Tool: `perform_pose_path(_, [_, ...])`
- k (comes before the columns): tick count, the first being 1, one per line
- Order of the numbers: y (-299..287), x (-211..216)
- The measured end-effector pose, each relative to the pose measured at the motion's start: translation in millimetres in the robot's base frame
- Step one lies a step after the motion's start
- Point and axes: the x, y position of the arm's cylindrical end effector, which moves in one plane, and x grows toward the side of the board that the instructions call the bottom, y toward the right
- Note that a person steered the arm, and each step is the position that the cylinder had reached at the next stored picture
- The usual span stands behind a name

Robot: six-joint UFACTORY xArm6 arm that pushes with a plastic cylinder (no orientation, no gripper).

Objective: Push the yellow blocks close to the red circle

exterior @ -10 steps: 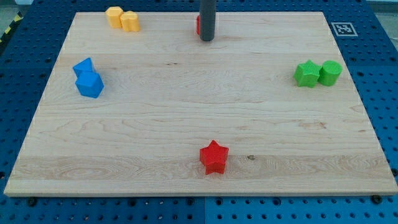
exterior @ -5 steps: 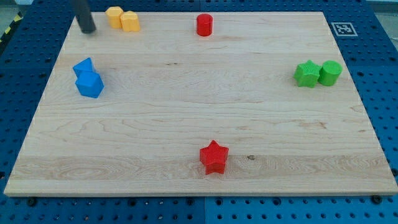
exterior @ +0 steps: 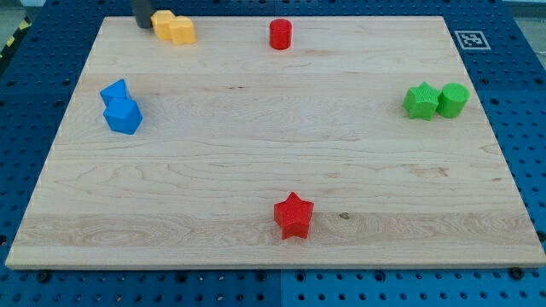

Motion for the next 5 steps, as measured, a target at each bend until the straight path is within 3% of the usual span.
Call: perform_pose_path(5, [97.3,38.9])
